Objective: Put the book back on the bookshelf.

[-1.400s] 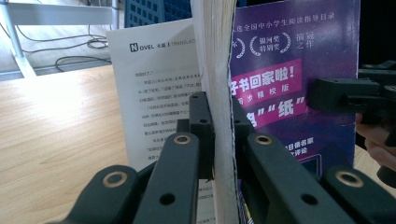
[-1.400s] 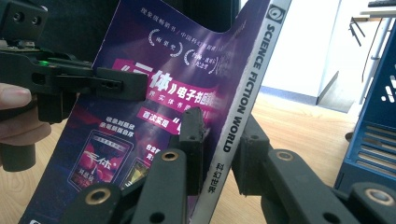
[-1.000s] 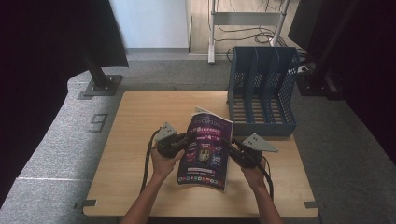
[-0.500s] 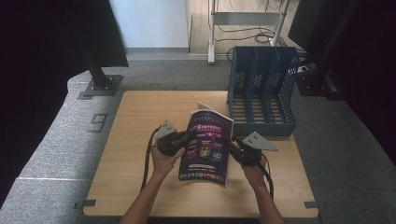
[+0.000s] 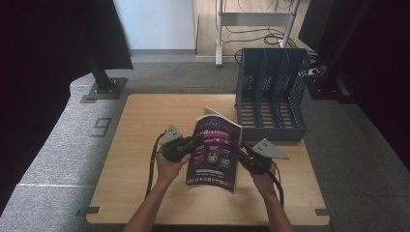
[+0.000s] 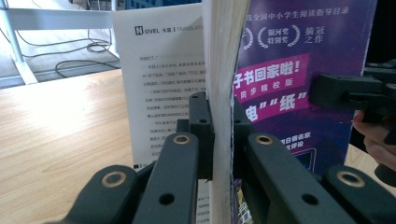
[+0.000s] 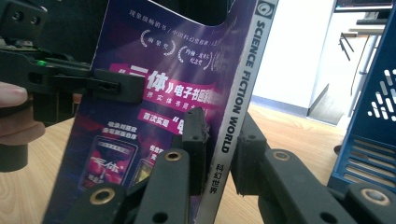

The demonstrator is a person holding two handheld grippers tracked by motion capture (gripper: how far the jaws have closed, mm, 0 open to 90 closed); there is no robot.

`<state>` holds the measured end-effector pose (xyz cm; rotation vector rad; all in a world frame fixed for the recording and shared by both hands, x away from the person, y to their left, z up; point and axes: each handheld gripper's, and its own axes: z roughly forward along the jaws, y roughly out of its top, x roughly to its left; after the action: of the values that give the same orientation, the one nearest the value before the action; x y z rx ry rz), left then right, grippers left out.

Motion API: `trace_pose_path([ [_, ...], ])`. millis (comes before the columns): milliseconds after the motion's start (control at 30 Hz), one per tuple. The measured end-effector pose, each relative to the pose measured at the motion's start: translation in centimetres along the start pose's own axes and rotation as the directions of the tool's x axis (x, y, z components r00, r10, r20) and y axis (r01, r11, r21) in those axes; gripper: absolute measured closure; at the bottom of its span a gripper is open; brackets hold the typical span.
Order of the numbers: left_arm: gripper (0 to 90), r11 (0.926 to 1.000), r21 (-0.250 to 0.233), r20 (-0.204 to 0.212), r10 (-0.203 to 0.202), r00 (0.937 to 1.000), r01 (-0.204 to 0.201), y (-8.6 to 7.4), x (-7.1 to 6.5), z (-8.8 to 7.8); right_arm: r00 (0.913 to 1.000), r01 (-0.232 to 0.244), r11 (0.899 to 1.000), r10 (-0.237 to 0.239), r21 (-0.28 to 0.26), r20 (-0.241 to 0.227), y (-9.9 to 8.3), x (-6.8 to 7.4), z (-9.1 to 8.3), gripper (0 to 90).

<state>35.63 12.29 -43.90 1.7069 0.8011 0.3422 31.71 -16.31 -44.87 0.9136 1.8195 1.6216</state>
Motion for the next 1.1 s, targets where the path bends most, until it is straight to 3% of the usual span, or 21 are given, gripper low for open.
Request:
trace_pose_path([
  [300, 85.8, 1.0, -0.001, -0.01, 0.0, 1.0, 0.0, 0.1, 0.4, 0.2, 0.9997, 0.025, 1.0, -0.025, -0.005, -0.006, 0.2, 0.1, 0.2, 77.4],
  [700, 85.7, 0.9998, 0.008, -0.021, 0.017, 0.9996, -0.017, 1.9, 1.2, 1.2, 0.999, 0.042, 0.999, -0.042, -0.001, 0.017, 1.2, -0.9, 1.5, 77.7],
  [1100, 82.9, 0.9996, -0.004, -0.018, 0.027, 0.9995, -0.027, 1.2, 1.2, 0.5, 0.9987, 0.051, 0.998, -0.051, -0.028, 0.003, 0.7, -0.4, 0.8, 79.2],
])
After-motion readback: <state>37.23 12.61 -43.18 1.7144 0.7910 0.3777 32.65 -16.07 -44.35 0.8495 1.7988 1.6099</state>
